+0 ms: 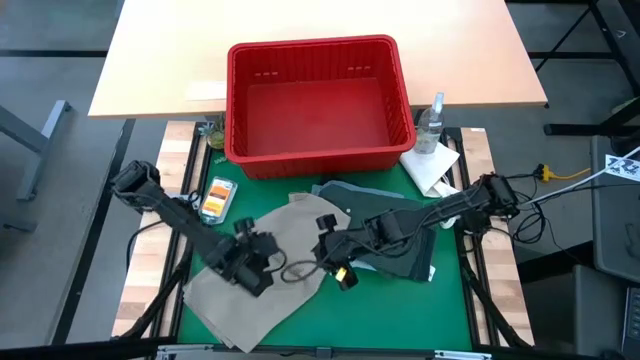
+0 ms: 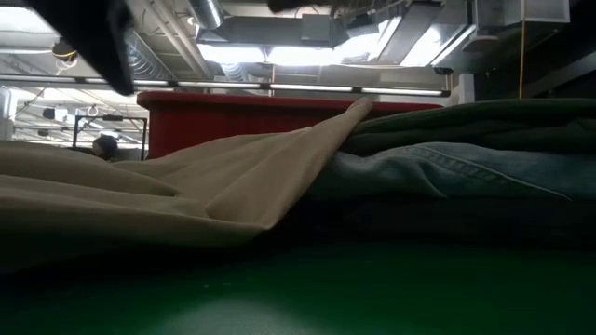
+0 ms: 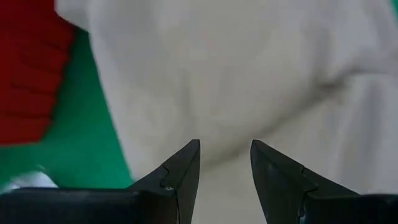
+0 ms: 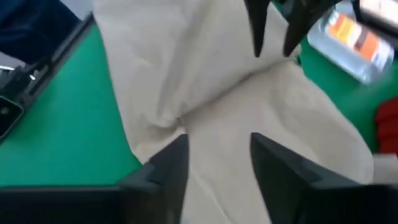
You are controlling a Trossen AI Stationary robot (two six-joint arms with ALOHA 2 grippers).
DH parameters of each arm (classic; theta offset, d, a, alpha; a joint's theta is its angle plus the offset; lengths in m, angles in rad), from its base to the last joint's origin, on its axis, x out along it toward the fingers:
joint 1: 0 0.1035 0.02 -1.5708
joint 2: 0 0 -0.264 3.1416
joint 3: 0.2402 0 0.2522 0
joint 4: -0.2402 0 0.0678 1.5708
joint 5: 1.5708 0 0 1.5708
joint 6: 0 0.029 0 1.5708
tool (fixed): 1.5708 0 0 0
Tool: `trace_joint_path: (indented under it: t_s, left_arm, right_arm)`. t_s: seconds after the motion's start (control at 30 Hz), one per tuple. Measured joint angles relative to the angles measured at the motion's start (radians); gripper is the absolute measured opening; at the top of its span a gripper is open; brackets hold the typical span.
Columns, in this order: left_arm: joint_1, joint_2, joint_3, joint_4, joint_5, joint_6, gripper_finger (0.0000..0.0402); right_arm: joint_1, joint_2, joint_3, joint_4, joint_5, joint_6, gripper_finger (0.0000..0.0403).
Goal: Fold laundry
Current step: Fold the beige shorts
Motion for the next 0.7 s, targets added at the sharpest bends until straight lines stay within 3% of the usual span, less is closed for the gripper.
trace_joint_path:
  t_s: [0.13, 0.3, 0.53, 0.6, 0.7]
  left_arm:
    - [0.095, 0.000, 0.000, -0.001, -0.001, 0.169, 0.0138]
    - [0.181, -0.005, 0.000, -0.022, 0.000, 0.388, 0.0138]
    - [0.277, -0.014, 0.000, -0.080, -0.001, 0.597, 0.0137]
    - [0.300, -0.036, -0.010, -0.087, -0.002, 0.640, 0.0137]
    - [0.336, -0.116, -0.061, -0.079, -0.002, 0.683, 0.0137]
  right_arm:
    - [-0.034, 0.000, 0.000, -0.077, -0.015, 0.014, 0.0216]
    - [-0.077, -0.001, 0.000, -0.184, -0.026, 0.087, 0.0233]
    - [-0.143, -0.029, 0.000, -0.227, -0.237, 0.107, 0.0229]
    - [-0.150, -0.053, 0.000, -0.273, -0.231, 0.146, 0.0230]
    - [-0.147, -0.098, 0.000, -0.369, -0.101, 0.200, 0.0229]
